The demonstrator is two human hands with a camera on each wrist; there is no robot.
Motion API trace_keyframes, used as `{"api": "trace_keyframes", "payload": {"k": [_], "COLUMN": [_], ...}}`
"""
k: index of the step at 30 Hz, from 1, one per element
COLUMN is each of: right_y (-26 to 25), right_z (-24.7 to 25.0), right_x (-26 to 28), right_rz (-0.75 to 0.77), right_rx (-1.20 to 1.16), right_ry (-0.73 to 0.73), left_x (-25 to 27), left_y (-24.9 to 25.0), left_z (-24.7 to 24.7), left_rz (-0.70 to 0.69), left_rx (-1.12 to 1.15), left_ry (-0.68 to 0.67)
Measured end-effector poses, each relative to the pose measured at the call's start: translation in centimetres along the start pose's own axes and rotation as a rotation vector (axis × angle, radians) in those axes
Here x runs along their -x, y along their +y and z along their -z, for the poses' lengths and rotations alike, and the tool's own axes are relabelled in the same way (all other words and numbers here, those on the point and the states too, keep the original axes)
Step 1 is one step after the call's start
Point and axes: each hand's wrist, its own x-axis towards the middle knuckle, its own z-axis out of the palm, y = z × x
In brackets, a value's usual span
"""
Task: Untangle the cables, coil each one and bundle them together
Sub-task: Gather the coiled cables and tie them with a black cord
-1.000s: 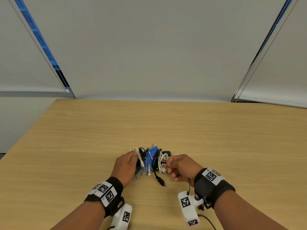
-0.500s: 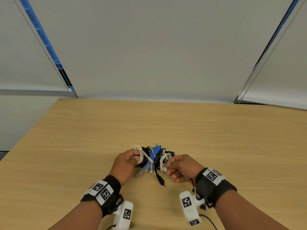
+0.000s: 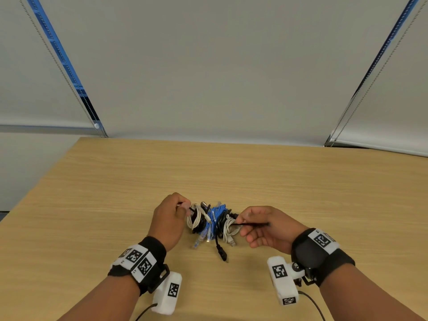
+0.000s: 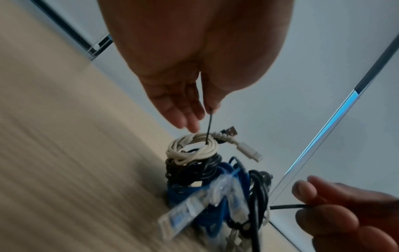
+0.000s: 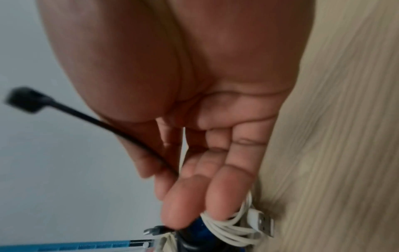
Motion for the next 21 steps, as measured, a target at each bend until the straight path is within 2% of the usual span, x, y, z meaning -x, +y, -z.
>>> {"api": "trace_keyframes", "payload": {"k": [4, 7, 13, 18, 21], "right_y": [-0.1, -0.4, -1.5, -1.9, -1.9], "right_z": [-0.7, -2.0, -4.6, -5.9, -6.3], "right_x": [-0.4, -0.9, -1.8, -2.0, -1.9], "right_rz": [0.120, 0.216, 0.459, 0.539, 0.605], "right_rx": [-0.158, -0.008, 0.589, 0.572, 0.606], "right_ry": [-0.019, 0.056, 0.374, 0.363, 0.364], "left_x": [0.2, 0.3, 0.5, 1.0, 1.2], "left_y": [1.0, 1.7, 2.8, 2.9, 2.8], "left_z": [0.0, -0.2, -0.7, -1.0, -1.0], "left_rz": [0.063, 0.076, 0.073, 0.027, 0.017], "left_rx": [0.372, 0.514, 0.531, 0.439, 0.458], "left_ry": [-0.092, -0.161, -0.244, -0.145, -0.168]}}
